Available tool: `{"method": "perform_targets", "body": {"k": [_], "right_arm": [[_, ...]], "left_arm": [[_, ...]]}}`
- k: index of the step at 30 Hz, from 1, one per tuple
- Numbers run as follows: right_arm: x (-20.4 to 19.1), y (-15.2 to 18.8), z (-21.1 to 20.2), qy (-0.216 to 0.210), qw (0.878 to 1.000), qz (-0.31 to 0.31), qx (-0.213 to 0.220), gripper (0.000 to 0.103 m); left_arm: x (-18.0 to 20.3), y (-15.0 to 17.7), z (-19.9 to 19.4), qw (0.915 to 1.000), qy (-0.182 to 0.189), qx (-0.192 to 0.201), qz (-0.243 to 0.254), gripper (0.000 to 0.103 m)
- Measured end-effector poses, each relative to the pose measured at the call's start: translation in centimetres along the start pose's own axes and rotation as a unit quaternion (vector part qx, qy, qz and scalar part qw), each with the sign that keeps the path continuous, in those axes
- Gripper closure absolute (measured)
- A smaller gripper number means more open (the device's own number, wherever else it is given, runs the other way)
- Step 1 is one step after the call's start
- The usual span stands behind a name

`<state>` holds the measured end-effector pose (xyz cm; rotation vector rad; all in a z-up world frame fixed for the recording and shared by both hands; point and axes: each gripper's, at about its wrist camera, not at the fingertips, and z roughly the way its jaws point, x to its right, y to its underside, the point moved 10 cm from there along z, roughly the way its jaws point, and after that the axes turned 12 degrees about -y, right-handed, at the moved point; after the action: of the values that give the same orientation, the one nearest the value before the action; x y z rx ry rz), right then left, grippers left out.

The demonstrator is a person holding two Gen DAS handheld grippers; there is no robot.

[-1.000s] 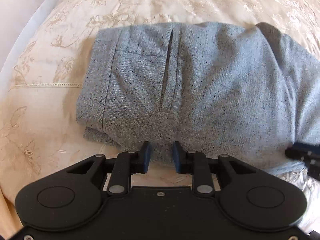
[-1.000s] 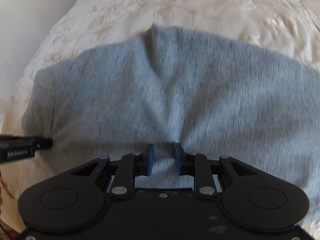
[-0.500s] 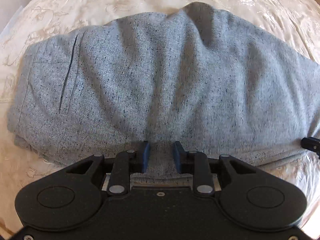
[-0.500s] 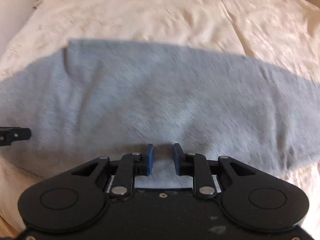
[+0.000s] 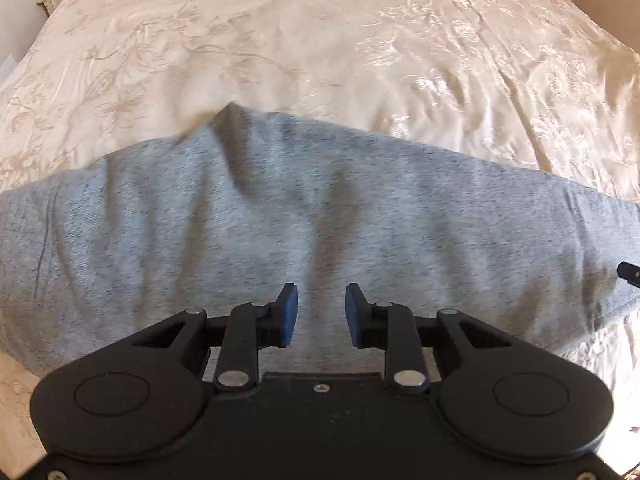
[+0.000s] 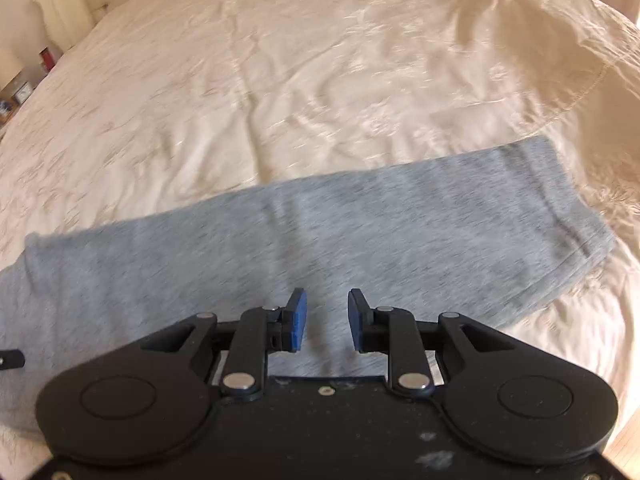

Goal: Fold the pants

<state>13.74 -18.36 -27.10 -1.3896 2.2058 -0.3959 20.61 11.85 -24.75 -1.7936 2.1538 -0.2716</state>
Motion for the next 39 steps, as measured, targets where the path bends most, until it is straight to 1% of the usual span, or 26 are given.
{"method": "perform_targets", "body": {"k": [1, 2, 4, 5, 6, 7, 8, 9, 10, 13, 14, 15, 16, 17, 18, 19, 21, 23, 26, 28, 29, 31, 32, 34, 36, 39], "right_arm": [[1.6, -0.6, 0.3, 0.008, 1.0, 0.009, -0.001, 0.078], [3.3, -0.8, 0.7, 0.018, 1.0, 0.012, -0.012, 0.077], [8.0, -0.3, 1.6, 0.054, 0.997, 0.012, -0.044, 0.077], [10.3, 0.2, 1.9, 0.073, 0.996, 0.017, -0.054, 0.079], [12.7, 0.7, 1.9, 0.087, 0.994, 0.029, -0.062, 0.083], [14.6, 0.9, 1.5, 0.083, 0.994, 0.048, -0.061, 0.087], [15.9, 0.9, 0.8, 0.073, 0.993, 0.069, -0.058, 0.086], [17.1, 0.7, 0.1, 0.07, 0.992, 0.083, -0.056, 0.083], [18.0, 0.4, -0.6, 0.071, 0.993, 0.084, -0.053, 0.076], [20.0, -0.7, -2.6, 0.045, 0.995, 0.08, -0.037, 0.075], [20.6, -1.1, -3.2, 0.038, 0.995, 0.081, -0.032, 0.075], [21.4, -1.7, -3.8, 0.032, 0.996, 0.078, -0.025, 0.075], [21.9, -2.3, -4.3, 0.027, 0.997, 0.072, -0.019, 0.075], [22.1, -3.1, -4.6, 0.023, 0.998, 0.063, -0.013, 0.075], [22.4, -3.6, -5.0, 0.018, 0.998, 0.056, -0.009, 0.075], [22.8, -4.4, -5.2, 0.013, 0.999, 0.047, -0.005, 0.075], [23.1, -5.6, -5.3, -0.002, 0.999, 0.034, 0.001, 0.075], [23.7, -6.9, -4.8, -0.021, 0.999, 0.033, 0.001, 0.074], [24.4, -8.1, -3.8, -0.045, 0.998, 0.043, -0.009, 0.072], [24.8, -8.4, -2.5, -0.055, 0.997, 0.046, -0.023, 0.071], [24.9, -8.6, -2.0, -0.06, 0.997, 0.045, -0.03, 0.071], [24.9, -8.7, -1.0, -0.072, 0.996, 0.039, -0.042, 0.071], [24.8, -8.6, -0.4, -0.076, 0.995, 0.034, -0.049, 0.07], [24.9, -8.2, 0.9, -0.081, 0.994, 0.029, -0.065, 0.07], [25.1, -7.9, 1.8, -0.089, 0.993, 0.027, -0.073, 0.069], [25.6, -7.6, 2.8, -0.113, 0.99, 0.036, -0.079, 0.065]], "left_arm": [[1.4, 0.0, -0.1, 1.0, 0.003, 0.001, 0.009, 0.068], [3.0, -0.2, -0.2, 0.9998, 0.006, 0.002, 0.02, 0.068], [6.5, -0.6, -0.4, 0.999, 0.01, 0.004, 0.042, 0.068], [8.4, -1.1, -0.6, 0.9985, 0.014, 0.007, 0.053, 0.068], [10.4, -1.5, -0.8, 0.9979, 0.018, 0.012, 0.061, 0.068], [12.1, -1.8, -0.8, 0.9974, 0.022, 0.016, 0.067, 0.068], [13.9, -2.2, -0.7, 0.997, 0.026, 0.019, 0.07, 0.068], [15.8, -2.7, -0.6, 0.9966, 0.03, 0.021, 0.073, 0.068], [17.2, -3.0, -0.3, 0.9964, 0.035, 0.023, 0.074, 0.068], [22.4, -4.1, 0.6, 0.9961, 0.056, 0.02, 0.065, 0.067], [23.8, -4.1, 1.1, 0.9959, 0.064, 0.012, 0.063, 0.066], [25.3, -3.7, 2.1, 0.9956, 0.067, -0.007, 0.066, 0.066], [26.3, -3.0, 3.5, 0.9947, 0.061, -0.037, 0.074, 0.066], [27.1, -2.2, 4.6, 0.994, 0.043, -0.054, 0.085, 0.066], [27.7, -2.1, 4.7, 0.9949, 0.023, -0.035, 0.092, 0.066], [28.0, -2.2, 4.4, 0.9948, 0.01, -0.027, 0.098, 0.066], [28.3, -2.0, 3.8, 0.993, -0.008, -0.027, 0.115, 0.066], [28.1, -1.9, 2.7, 0.9929, -0.002, -0.022, 0.117, 0.066], [26.6, -1.5, 0.8, 0.9963, -0.004, -0.015, 0.084, 0.066], [26.0, -0.6, 0.5, 0.9975, 0.0, -0.025, 0.067, 0.065], [25.9, 0.4, 0.7, 0.9971, 0.007, -0.042, 0.063, 0.065], [26.6, 2.7, 2.0, 0.9932, 0.024, -0.093, 0.066, 0.065], [26.9, 3.6, 2.5, 0.992, 0.025, -0.102, 0.069, 0.064], [27.1, 3.9, 2.4, 0.9932, 0.016, -0.084, 0.078, 0.064], [27.2, 3.8, 2.4, 0.993, 0.011, -0.088, 0.078, 0.064], [27.1, 3.5, 2.8, 0.9933, 0.018, -0.099, 0.058, 0.063]]}}
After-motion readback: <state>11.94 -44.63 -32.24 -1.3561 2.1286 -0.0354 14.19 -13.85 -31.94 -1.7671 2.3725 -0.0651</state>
